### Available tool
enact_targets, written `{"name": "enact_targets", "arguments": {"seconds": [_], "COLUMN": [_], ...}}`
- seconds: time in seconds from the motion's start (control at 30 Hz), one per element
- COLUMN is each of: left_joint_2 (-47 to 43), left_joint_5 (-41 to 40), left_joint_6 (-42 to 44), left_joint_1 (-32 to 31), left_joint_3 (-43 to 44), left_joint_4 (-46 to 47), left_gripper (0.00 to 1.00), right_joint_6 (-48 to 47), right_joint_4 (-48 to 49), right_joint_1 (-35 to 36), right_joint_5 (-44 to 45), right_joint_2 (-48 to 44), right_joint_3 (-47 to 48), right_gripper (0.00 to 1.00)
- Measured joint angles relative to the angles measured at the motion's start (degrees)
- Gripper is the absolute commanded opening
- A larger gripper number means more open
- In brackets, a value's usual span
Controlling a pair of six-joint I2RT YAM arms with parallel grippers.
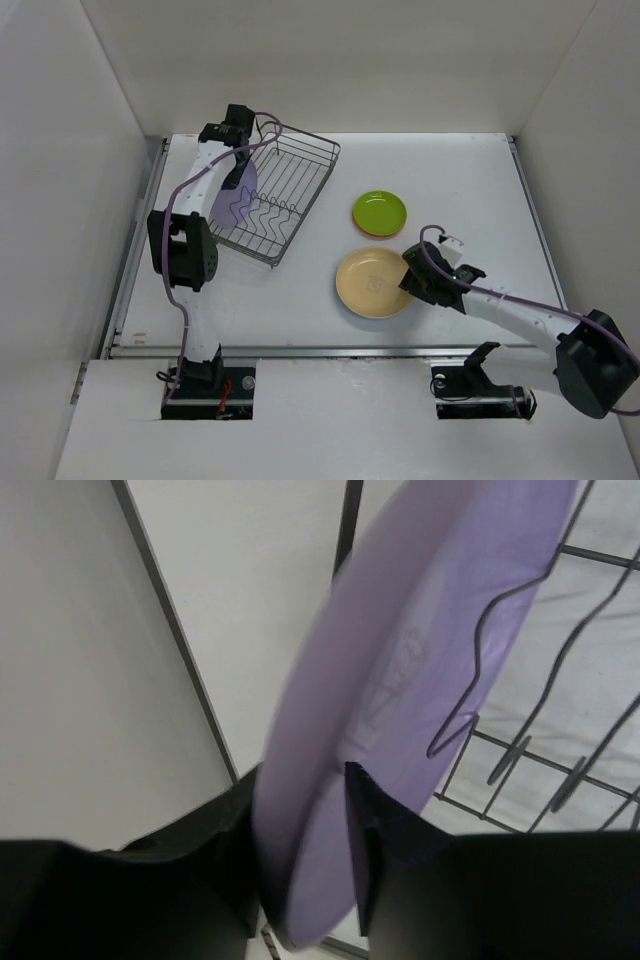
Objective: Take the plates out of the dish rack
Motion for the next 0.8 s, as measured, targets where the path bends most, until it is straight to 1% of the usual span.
{"name": "enact_targets", "arguments": {"seconds": [0.1, 0.13, 0.17, 0.27, 0.47, 0.53, 0.6, 0.63, 0.7, 0.77, 0.8], "left_joint_2": [0.6, 0.5, 0.4, 0.4, 0.2, -0.3, -1.5, -2.5, -5.0, -8.3, -10.1], "left_joint_5": [0.0, 0.5, 0.9, 0.0, -0.5, -0.4, -0.5, -0.4, -0.7, -1.6, -1.8], "left_joint_6": [-0.2, -0.4, -0.4, 0.2, 0.1, 0.1, 0.1, 0.0, -0.2, -0.3, -0.4], "left_joint_1": [0.4, 0.3, 0.2, -0.9, -0.8, -0.8, -0.8, -0.9, -1.4, -2.1, -2.4], "left_joint_3": [0.0, 0.4, 0.7, 1.1, 1.1, 1.1, 1.1, 1.2, 1.5, 2.3, 2.7], "left_joint_4": [0.7, 0.3, -0.1, -0.6, -0.5, -0.8, -1.2, -1.6, -1.7, -1.8, -1.7], "left_gripper": [0.14, 0.08, 0.0, 0.0, 0.0, 0.0, 0.0, 0.0, 0.0, 0.0, 0.0], "right_joint_6": [0.0, 0.0, -0.1, -0.3, -0.5, -0.5, -0.4, -0.4, -0.6, -1.0, -1.2], "right_joint_4": [-0.1, -0.1, -0.1, -0.1, -0.3, -0.5, -0.9, -1.4, -2.4, -3.7, -4.2], "right_joint_1": [0.0, 0.1, 0.1, 0.3, 0.4, 0.4, 0.4, 0.4, 0.4, 0.4, 0.4], "right_joint_5": [0.1, 0.1, 0.1, 0.3, 0.4, 0.5, 0.7, 0.9, 1.4, 1.7, 1.7], "right_joint_2": [-2.0, -2.9, -3.8, -5.7, -6.6, -8.1, -10.0, -11.0, -12.8, -14.1, -14.6], "right_joint_3": [0.0, 0.0, 0.0, -0.3, -1.0, -1.0, -1.0, -0.9, -0.6, 0.2, 0.7], "right_gripper": [0.54, 0.54, 0.54, 0.54, 0.54, 0.62, 0.68, 0.75, 0.83, 0.9, 0.91]}}
